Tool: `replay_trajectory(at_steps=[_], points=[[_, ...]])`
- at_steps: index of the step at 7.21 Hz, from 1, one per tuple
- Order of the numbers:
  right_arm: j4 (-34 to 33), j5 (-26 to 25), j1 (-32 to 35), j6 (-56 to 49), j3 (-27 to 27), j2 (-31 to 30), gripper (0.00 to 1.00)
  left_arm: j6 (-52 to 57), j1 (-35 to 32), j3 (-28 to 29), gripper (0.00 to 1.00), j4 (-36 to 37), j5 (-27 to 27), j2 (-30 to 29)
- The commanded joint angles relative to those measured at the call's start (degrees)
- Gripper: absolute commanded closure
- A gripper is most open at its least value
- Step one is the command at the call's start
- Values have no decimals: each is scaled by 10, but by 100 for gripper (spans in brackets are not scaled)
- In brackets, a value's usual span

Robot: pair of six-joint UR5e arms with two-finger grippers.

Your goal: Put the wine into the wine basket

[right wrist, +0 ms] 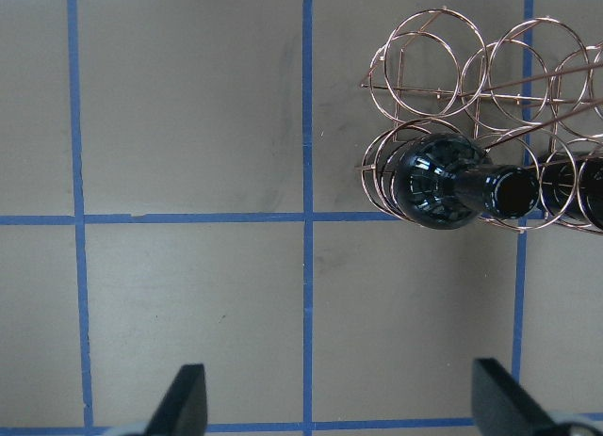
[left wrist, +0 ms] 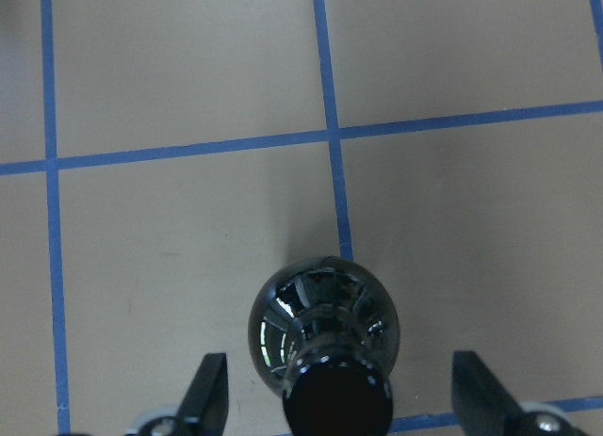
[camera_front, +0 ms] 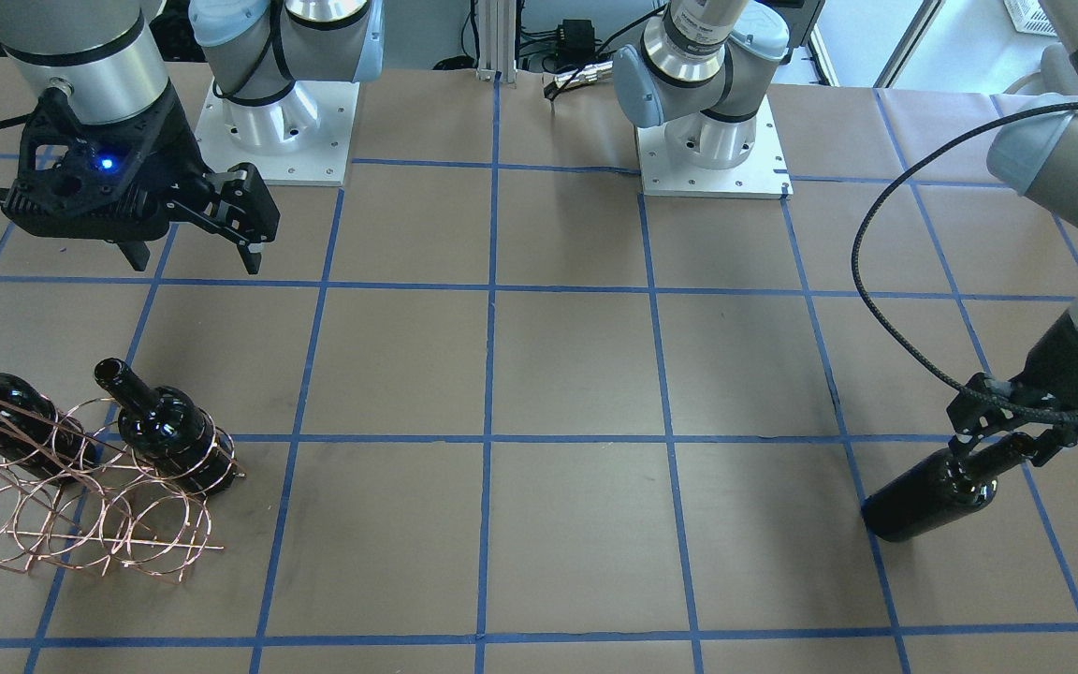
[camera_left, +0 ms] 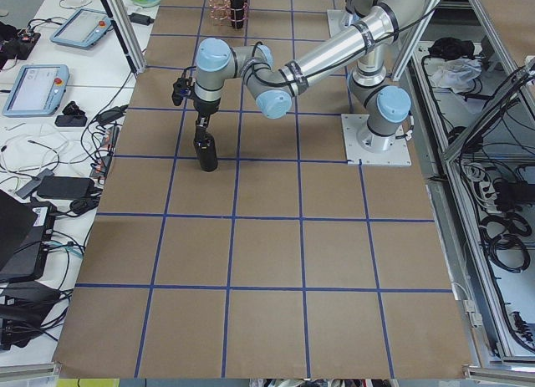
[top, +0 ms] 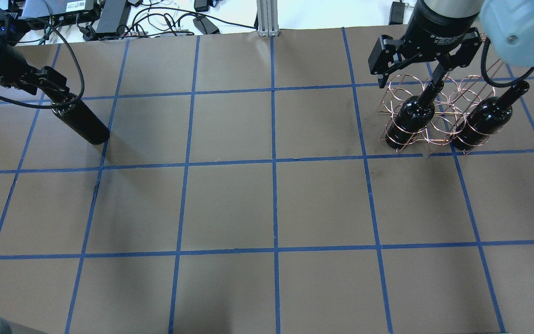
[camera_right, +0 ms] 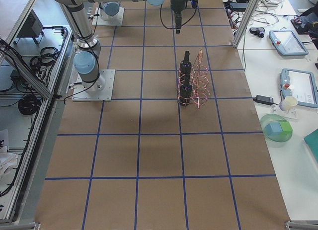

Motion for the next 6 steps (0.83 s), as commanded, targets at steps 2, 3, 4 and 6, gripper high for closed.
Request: replay_trajectory(at_steps=[2, 3, 4, 6], points=[[0, -1, 0, -1, 0, 0, 0, 1, 1, 1, 16, 12, -6, -2], [1, -2, 0, 0, 0, 0, 0, 2, 2, 1, 29, 12, -9, -2], [1, -3, 0, -1, 0, -1, 0, 1, 2, 1, 33, 12, -9, -2], [2, -3, 0, -1, 0, 0, 0, 2, 2, 1, 41, 12, -10, -2]])
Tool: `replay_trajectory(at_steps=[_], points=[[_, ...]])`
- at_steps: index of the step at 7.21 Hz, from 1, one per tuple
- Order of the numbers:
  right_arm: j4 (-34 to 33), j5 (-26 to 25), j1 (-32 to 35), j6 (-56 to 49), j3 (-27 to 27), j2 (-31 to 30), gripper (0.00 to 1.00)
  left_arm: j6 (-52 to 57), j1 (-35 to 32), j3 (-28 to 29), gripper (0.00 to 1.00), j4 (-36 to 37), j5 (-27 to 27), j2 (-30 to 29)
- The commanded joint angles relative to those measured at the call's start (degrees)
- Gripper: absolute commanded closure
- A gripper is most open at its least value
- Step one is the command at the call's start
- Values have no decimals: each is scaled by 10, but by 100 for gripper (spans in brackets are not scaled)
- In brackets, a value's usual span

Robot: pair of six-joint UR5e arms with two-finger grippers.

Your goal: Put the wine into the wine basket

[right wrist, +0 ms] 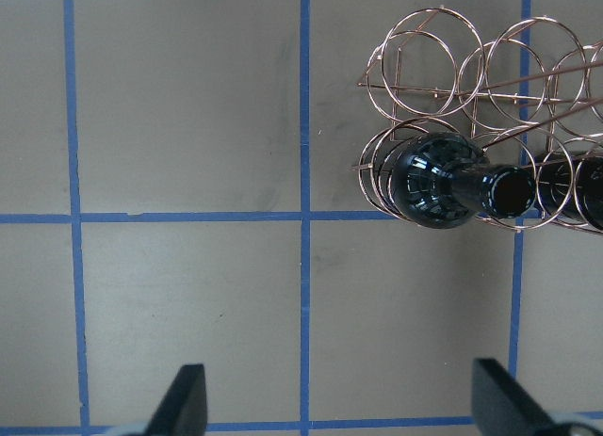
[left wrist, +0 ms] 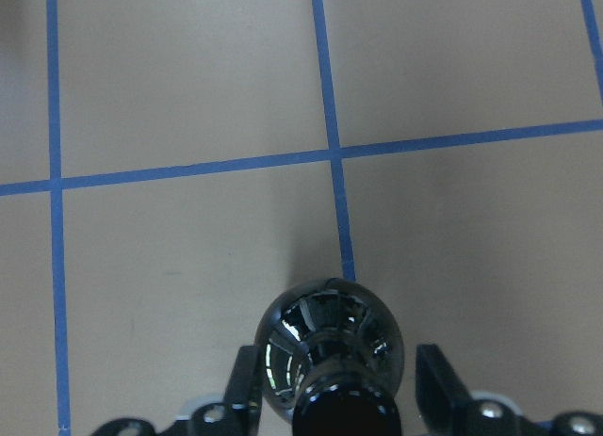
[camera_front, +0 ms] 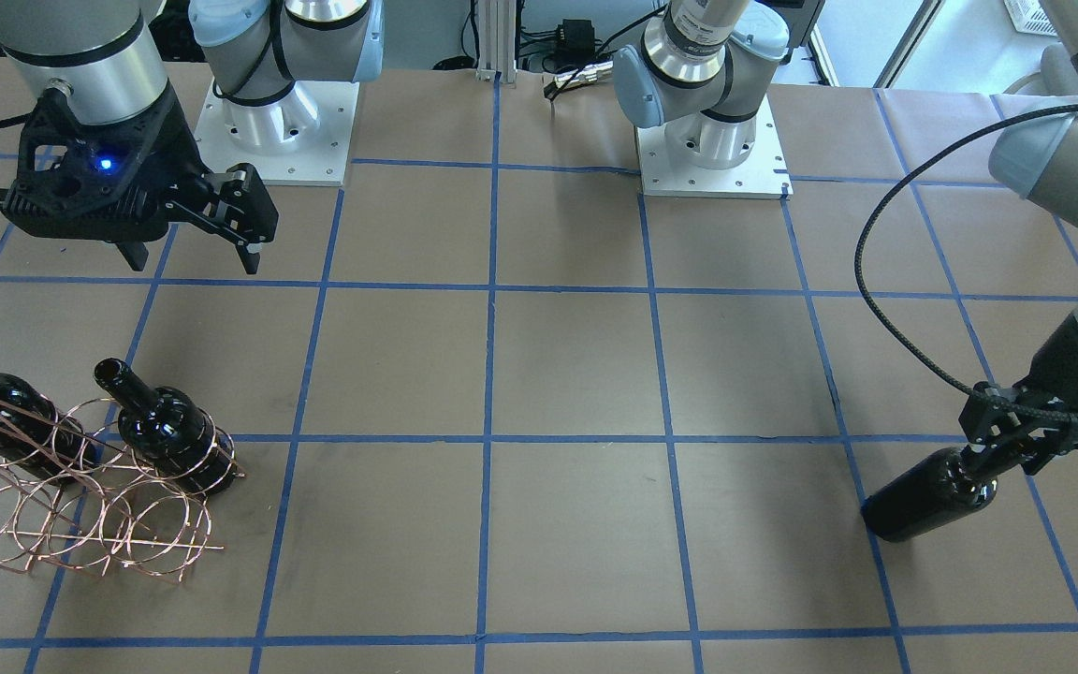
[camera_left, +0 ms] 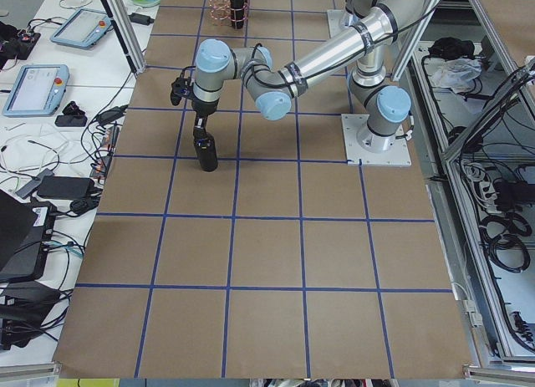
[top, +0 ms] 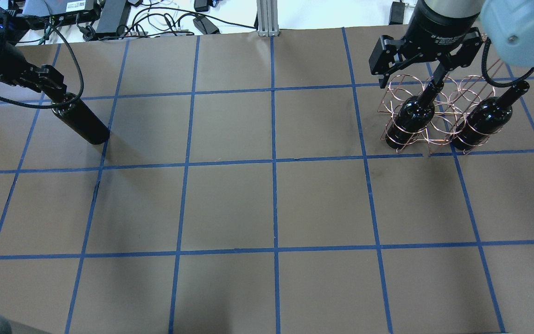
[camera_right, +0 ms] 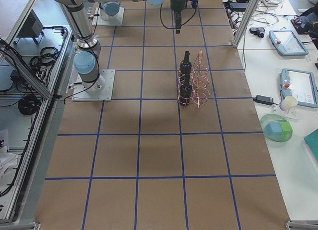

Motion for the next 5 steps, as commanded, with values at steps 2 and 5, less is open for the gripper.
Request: replay_trajectory(at_steps=[2, 5], points=[[0, 0, 0, 0, 1, 0, 0, 0, 0, 0, 51, 1, -1, 0], [0, 1, 0, 0, 1, 1, 0, 10, 4, 0, 77, -2, -7, 1]])
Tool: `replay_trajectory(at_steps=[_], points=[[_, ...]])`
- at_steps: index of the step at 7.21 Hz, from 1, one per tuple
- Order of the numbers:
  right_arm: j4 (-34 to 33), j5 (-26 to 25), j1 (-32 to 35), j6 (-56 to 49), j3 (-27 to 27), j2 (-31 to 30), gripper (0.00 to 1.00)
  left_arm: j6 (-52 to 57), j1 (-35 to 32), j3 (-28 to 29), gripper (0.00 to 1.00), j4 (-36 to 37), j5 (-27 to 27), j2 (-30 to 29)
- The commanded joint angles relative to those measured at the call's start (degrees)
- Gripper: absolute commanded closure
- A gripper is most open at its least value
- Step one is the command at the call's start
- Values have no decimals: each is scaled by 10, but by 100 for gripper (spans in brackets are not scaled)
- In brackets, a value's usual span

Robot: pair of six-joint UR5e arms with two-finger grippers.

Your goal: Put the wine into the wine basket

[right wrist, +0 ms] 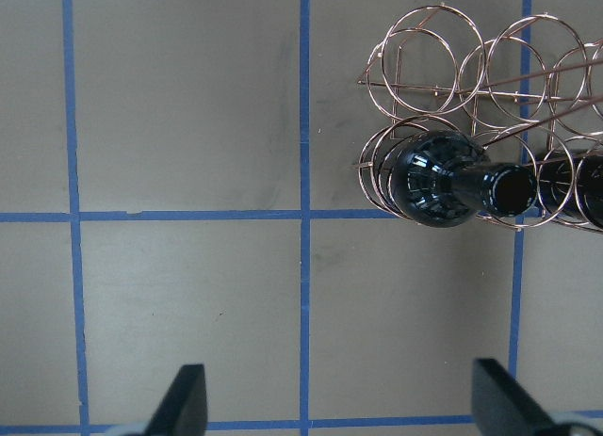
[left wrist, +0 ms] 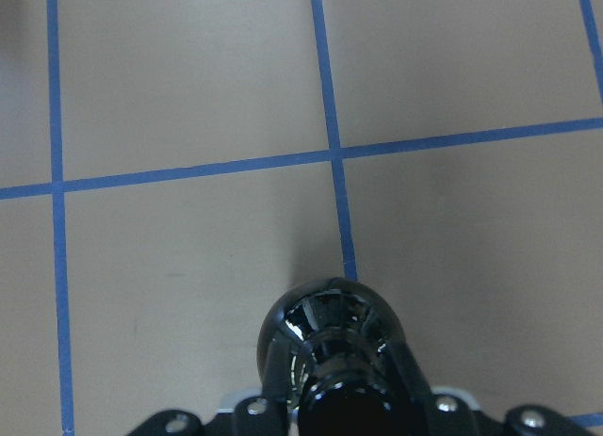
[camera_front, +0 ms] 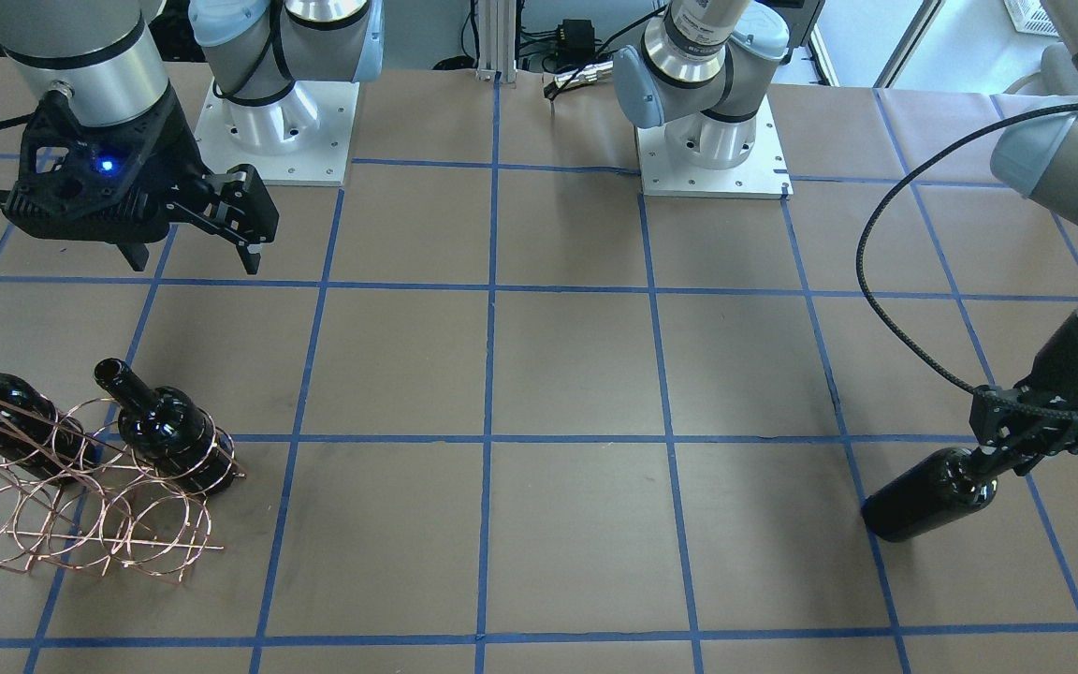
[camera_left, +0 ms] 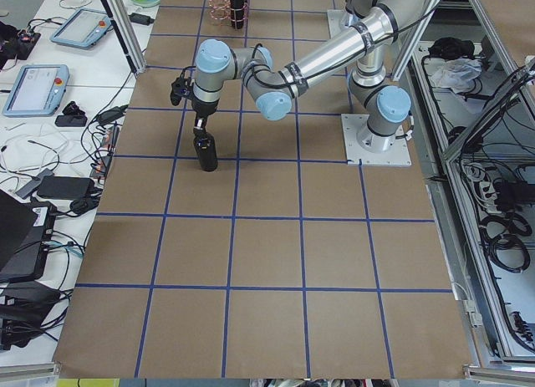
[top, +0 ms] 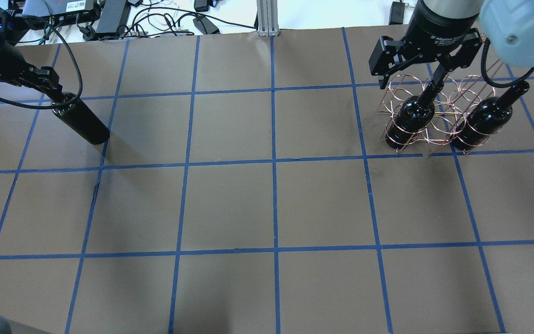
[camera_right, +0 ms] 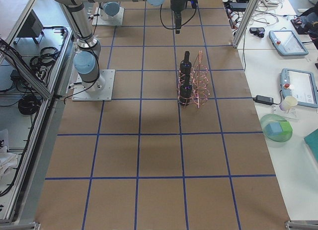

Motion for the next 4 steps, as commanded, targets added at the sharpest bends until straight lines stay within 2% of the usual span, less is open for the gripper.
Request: replay_trajectory(at_steps=[1, 4], points=[[0, 2, 0, 0, 0, 0, 0, 2, 2, 0, 85, -1, -9, 1], [-1, 2, 0, 1, 0, 0, 0, -34, -21, 13, 92, -33, -7, 29]])
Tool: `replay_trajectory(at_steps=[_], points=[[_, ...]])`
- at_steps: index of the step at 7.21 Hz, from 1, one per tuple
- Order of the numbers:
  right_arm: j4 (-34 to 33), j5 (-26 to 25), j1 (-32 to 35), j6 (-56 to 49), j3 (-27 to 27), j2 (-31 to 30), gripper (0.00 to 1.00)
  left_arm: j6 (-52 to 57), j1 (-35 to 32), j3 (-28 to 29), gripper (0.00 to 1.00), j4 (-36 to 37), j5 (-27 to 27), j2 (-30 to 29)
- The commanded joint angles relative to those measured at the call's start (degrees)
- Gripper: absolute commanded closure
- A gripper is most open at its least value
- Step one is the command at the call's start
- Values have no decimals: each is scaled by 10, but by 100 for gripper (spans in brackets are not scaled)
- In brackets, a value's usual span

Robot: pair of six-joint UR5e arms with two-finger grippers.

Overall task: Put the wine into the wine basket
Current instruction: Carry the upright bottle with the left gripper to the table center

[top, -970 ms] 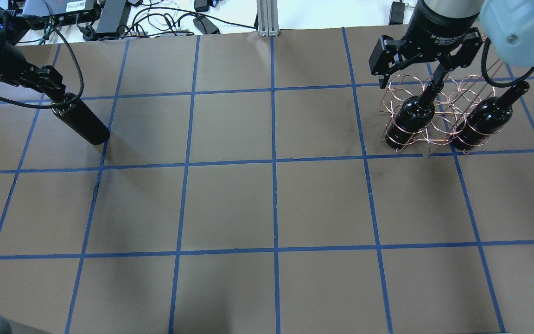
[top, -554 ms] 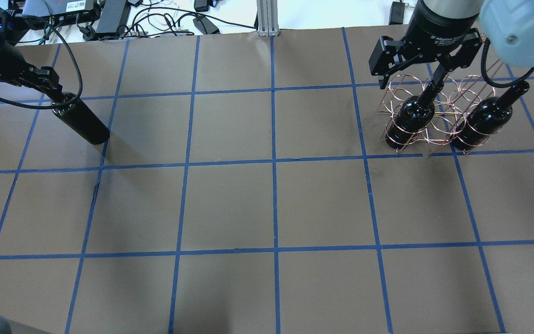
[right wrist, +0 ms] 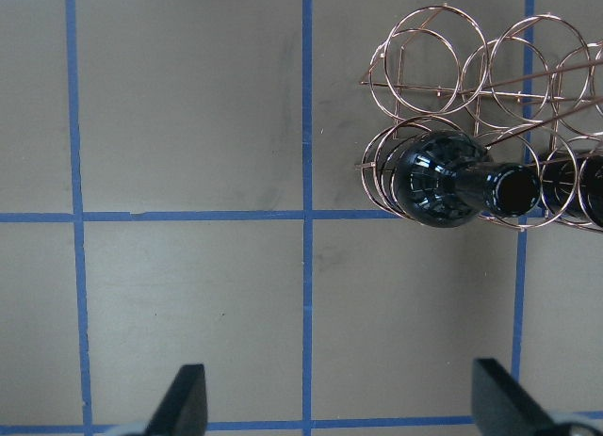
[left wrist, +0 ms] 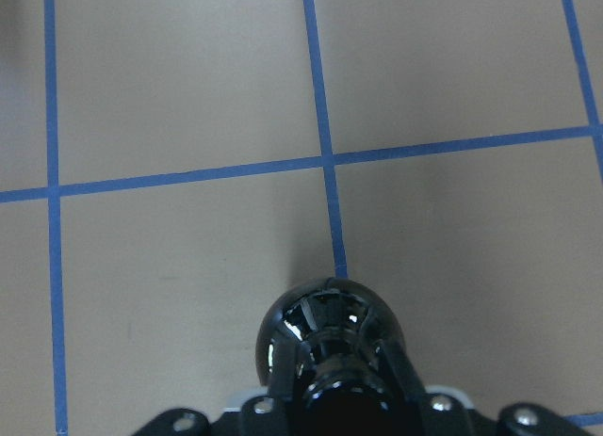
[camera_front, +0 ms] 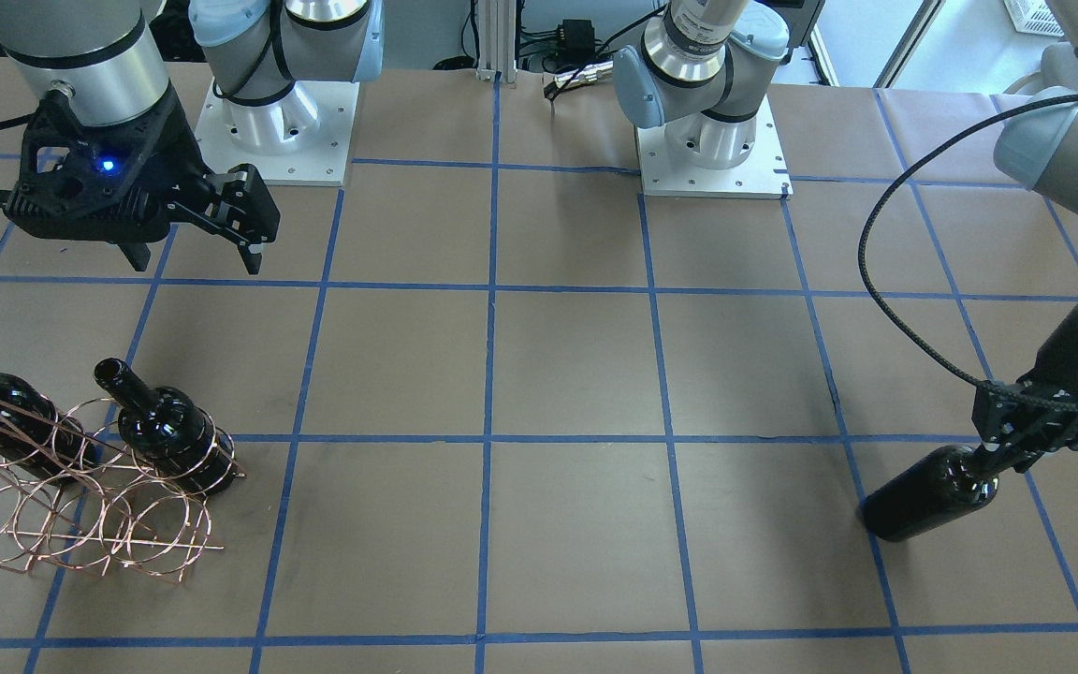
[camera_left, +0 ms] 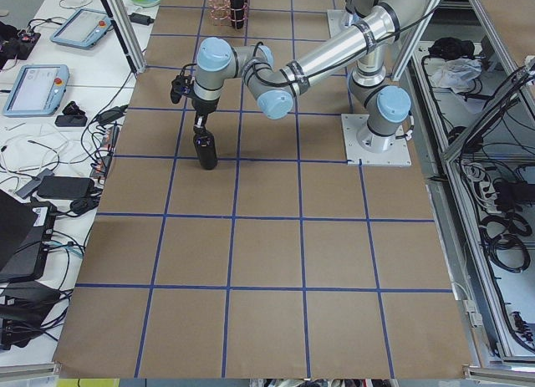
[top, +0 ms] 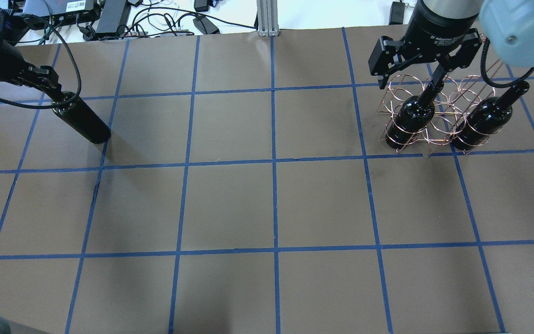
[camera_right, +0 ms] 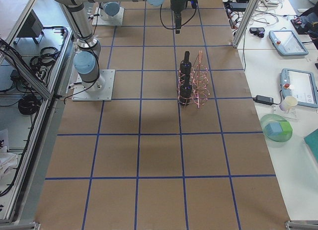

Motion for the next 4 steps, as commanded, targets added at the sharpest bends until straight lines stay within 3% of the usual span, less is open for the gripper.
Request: replay_trajectory(at_steps=[1, 4], points=[[0, 0, 0, -1, 0, 0, 0, -60, -52, 10, 92, -42, 8, 37], [0, -2, 0, -1, 0, 0, 0, -322, -246, -2, 95, -47, 98, 72]])
